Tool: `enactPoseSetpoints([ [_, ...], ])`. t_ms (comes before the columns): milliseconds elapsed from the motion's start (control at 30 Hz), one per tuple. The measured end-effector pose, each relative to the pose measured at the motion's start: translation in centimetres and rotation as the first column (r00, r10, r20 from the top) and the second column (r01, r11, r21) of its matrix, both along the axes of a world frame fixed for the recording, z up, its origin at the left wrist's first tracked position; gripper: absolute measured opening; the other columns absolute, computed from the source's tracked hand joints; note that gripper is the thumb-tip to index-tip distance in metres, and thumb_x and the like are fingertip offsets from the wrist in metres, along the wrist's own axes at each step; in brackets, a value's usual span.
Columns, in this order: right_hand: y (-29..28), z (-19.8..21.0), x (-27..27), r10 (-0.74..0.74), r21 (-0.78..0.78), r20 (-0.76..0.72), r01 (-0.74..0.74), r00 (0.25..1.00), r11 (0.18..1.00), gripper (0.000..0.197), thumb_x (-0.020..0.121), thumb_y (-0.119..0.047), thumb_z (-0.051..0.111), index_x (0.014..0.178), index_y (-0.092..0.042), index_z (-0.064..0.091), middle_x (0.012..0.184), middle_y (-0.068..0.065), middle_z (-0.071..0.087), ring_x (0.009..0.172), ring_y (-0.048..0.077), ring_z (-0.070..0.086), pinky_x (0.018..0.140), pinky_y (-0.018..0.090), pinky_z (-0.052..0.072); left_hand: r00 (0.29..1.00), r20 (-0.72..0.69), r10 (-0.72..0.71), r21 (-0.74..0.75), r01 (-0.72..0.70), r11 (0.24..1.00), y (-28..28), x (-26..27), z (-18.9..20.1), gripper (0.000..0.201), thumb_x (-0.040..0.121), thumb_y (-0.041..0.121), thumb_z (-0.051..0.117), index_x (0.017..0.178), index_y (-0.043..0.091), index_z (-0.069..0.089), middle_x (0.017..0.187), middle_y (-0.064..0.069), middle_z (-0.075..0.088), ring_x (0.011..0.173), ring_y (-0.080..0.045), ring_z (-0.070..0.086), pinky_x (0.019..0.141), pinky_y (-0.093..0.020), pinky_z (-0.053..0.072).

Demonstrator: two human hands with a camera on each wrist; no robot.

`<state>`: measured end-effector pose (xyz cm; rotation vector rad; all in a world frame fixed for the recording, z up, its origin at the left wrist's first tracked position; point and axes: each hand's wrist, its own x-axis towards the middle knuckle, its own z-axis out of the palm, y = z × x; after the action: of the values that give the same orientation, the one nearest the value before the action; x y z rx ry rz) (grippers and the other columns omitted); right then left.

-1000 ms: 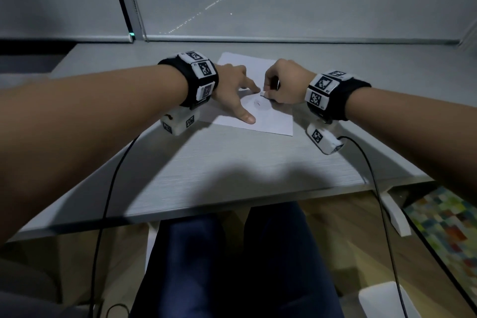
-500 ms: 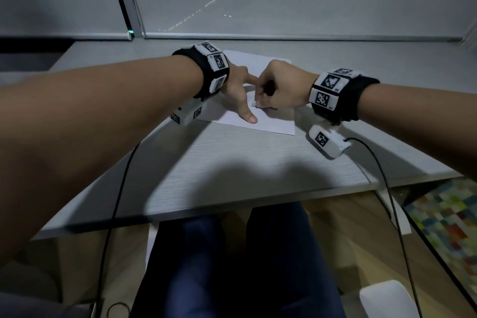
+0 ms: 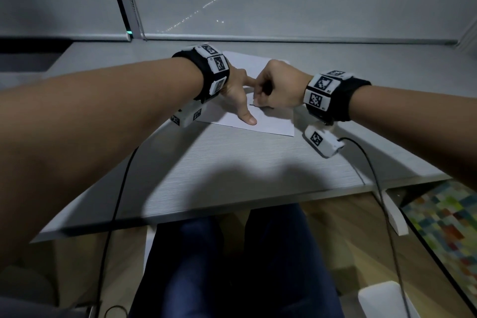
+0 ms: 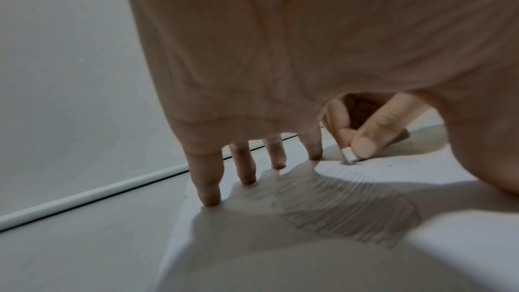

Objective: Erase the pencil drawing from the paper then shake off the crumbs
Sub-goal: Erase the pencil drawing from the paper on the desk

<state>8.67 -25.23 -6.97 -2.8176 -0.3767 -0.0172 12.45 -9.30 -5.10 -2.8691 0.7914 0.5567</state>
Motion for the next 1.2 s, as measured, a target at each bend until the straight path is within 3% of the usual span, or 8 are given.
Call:
enactPoseSetpoints([
  [100,-0.8,0.2,1.0,-0.101,-0.013,0.024,0.102,0.995,0.995,0.008,0.082,-0.018,0.076,0.075,-0.016,0.079,0.068,-0.003,0.073,0.066,0.015,0.067,0.066,0.027,0.057,1.000,-0.001,0.013,0.007,-0.013,1.000,0.0,-0.2,0.1,0.123,0.064,0.083,0.077,0.164,0.051,0.013,0.166,-0.001,0.032,0.150,-0.034,0.037,0.112,-0.046,0.036],
  [267,-0.9,0.0,0.8,-0.099,0.002,0.038,0.099,0.994,0.995,0.011,0.084,-0.016,0.071,0.076,-0.013,0.077,0.066,-0.003,0.071,0.063,0.014,0.065,0.064,0.027,0.053,0.999,-0.028,0.024,-0.045,-0.026,0.999,0.4,-0.5,-0.1,0.118,0.059,0.089,0.073,0.160,0.059,0.017,0.167,0.003,0.022,0.153,-0.033,0.029,0.115,-0.048,0.030],
  [533,-1.0,0.2,-1.3,0.092,0.018,-0.025,-0.092,0.995,0.996,0.006,0.084,-0.019,0.081,0.079,-0.018,0.080,0.060,-0.014,0.067,0.052,-0.005,0.059,0.055,0.008,0.044,1.000,-0.005,0.029,-0.041,-0.029,0.999,-0.3,-0.6,-0.4,0.122,0.059,0.088,0.074,0.161,0.056,0.016,0.163,0.002,0.023,0.152,-0.035,0.030,0.115,-0.049,0.032],
  [733,-1.1,0.7,-0.1,-0.054,-0.064,0.062,0.058,0.997,0.996,0.009,0.084,-0.016,0.074,0.076,-0.012,0.078,0.069,0.002,0.074,0.062,0.014,0.064,0.068,0.037,0.062,0.999,0.019,0.033,-0.019,-0.033,0.999,-0.4,-0.8,-0.3,0.120,0.059,0.089,0.073,0.160,0.059,0.016,0.163,-0.001,0.025,0.151,-0.036,0.031,0.114,-0.052,0.033],
  [800,-0.7,0.4,-0.8,-0.024,-0.041,0.054,0.026,0.998,0.999,0.008,0.084,-0.016,0.074,0.079,-0.011,0.078,0.069,-0.002,0.072,0.062,0.010,0.064,0.064,0.032,0.058,0.999,0.005,0.046,-0.030,-0.046,0.999,-0.5,-0.7,-0.4,0.122,0.060,0.087,0.074,0.162,0.055,0.016,0.162,-0.001,0.025,0.151,-0.036,0.031,0.114,-0.050,0.032],
  [900,0.0,0.2,-2.1,0.099,-0.024,0.007,-0.098,0.995,0.995,0.005,0.085,-0.013,0.074,0.081,-0.011,0.077,0.064,-0.013,0.065,0.055,-0.003,0.060,0.054,0.008,0.043,0.999,-0.029,0.034,-0.075,-0.036,0.997,-0.5,-0.6,-0.4,0.109,0.065,0.077,0.080,0.159,0.048,0.033,0.154,0.003,0.033,0.147,-0.031,0.037,0.098,-0.035,0.034],
  [1000,-0.3,0.2,-1.8,0.111,-0.045,0.011,-0.110,0.994,0.993,0.004,0.084,-0.015,0.077,0.081,-0.013,0.078,0.065,-0.013,0.066,0.055,-0.007,0.059,0.053,0.005,0.042,1.000,-0.002,0.024,-0.088,-0.024,0.996,-0.6,-0.4,-0.6,0.106,0.070,0.074,0.079,0.161,0.045,0.033,0.156,0.003,0.035,0.146,-0.028,0.040,0.093,-0.030,0.027],
  [1200,-2.0,0.6,-0.3,-0.053,-0.082,0.060,0.058,0.997,0.995,0.011,0.087,-0.016,0.075,0.077,-0.011,0.078,0.069,0.000,0.072,0.064,0.015,0.065,0.072,0.038,0.063,1.000,0.012,0.019,-0.052,-0.018,0.998,-0.4,-0.9,-0.4,0.115,0.064,0.084,0.076,0.160,0.057,0.020,0.155,-0.003,0.033,0.147,-0.033,0.038,0.109,-0.045,0.036],
])
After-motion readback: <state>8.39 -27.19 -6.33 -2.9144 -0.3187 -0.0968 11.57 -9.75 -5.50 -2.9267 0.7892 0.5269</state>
